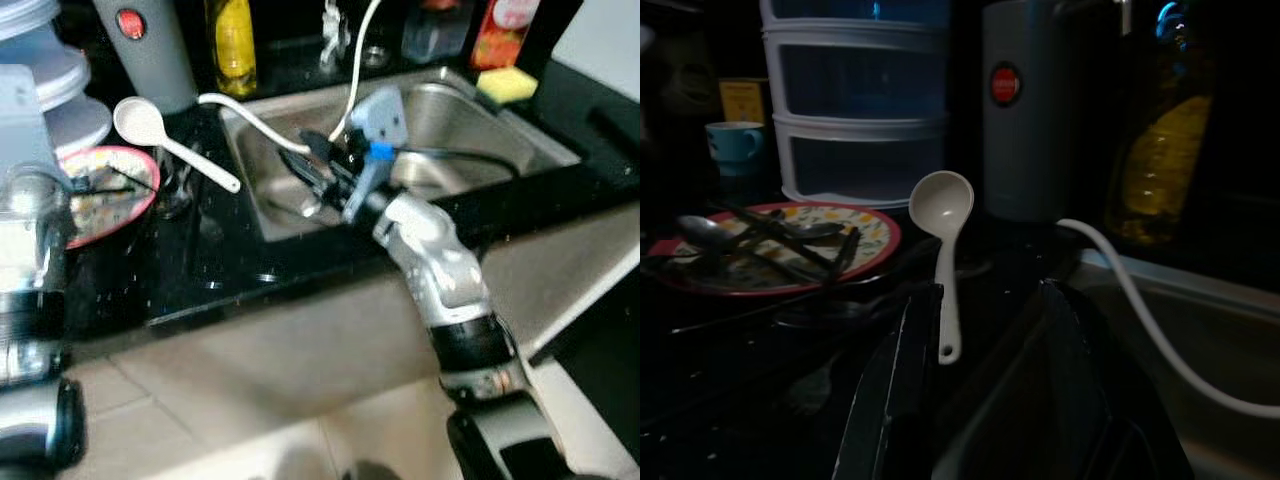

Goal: Kitchen organization

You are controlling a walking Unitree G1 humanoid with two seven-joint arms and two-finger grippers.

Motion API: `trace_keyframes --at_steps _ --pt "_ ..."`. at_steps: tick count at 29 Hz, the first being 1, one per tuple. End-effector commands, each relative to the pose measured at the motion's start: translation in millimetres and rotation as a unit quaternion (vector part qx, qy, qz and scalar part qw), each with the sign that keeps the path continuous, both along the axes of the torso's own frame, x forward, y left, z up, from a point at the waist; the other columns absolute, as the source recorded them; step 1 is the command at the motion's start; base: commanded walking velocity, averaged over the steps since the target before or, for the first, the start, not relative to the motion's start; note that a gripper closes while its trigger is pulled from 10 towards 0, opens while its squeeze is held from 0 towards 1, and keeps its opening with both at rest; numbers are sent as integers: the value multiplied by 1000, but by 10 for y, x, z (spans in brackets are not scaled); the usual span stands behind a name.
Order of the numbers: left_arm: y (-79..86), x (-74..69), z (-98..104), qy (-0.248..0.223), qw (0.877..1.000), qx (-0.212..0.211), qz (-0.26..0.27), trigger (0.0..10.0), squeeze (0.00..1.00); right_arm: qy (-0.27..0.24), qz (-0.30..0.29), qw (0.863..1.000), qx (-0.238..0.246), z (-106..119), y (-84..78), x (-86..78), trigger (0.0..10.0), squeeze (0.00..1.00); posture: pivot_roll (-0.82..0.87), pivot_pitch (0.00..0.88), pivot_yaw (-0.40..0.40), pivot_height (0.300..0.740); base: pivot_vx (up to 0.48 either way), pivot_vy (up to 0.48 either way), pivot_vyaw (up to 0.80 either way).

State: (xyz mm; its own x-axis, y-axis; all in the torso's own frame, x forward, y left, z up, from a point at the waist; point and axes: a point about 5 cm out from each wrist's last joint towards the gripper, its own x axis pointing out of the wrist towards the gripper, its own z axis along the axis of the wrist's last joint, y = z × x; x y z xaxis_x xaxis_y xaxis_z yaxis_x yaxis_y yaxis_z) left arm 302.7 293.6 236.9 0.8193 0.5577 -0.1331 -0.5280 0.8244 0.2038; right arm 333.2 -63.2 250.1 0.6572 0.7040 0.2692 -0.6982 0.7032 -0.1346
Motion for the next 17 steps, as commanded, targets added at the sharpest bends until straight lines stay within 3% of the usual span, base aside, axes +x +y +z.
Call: trace_keyframes --at_steps 1,5,8,10,11,12,13,14,15,17 --pt "-27 -101 12 -3 1000 1 12 10000 1000 9 8 1000 4 -41 34 -13 10000 0 63 57 56 740 0 0 0" --pt "-168 -239 -176 17 1000 -9 24 10000 1000 13 8 1000 4 -57 44 6 10000 0 61 57 51 740 0 0 0" --pt "-227 -294 -156 1 1000 -4 21 10000 1000 12 9 1000 4 -46 47 7 10000 0 59 55 47 740 0 0 0" --pt "-264 -378 -131 -18 999 -30 20 10000 1000 12 10 1000 3 -47 46 3 10000 0 62 55 39 740 0 0 0" --pt "-278 -440 -140 -25 998 -55 23 10000 722 12 10 1000 1 -52 42 3 10000 0 61 56 36 740 0 0 0" --pt "-287 -483 -147 -29 997 -71 26 10000 722 13 10 1000 0 -56 40 4 10000 0 61 56 36 740 0 0 0" --pt "-287 -532 -182 -41 992 -116 36 10000 0 13 10 1000 -1 -58 36 6 10000 0 56 57 35 740 0 0 0" --pt "-287 -532 -182 -41 992 -116 36 10000 0 13 10 1000 -1 -58 36 6 10000 0 56 57 35 740 0 0 0" --pt "-269 -588 -234 -66 980 -178 52 10000 0 13 10 1000 -2 -53 35 11 10000 0 54 56 33 740 0 0 0" --pt "-257 -601 -253 -75 976 -197 57 10000 0 13 10 1000 -2 -50 38 13 10000 0 53 55 32 740 0 0 0"
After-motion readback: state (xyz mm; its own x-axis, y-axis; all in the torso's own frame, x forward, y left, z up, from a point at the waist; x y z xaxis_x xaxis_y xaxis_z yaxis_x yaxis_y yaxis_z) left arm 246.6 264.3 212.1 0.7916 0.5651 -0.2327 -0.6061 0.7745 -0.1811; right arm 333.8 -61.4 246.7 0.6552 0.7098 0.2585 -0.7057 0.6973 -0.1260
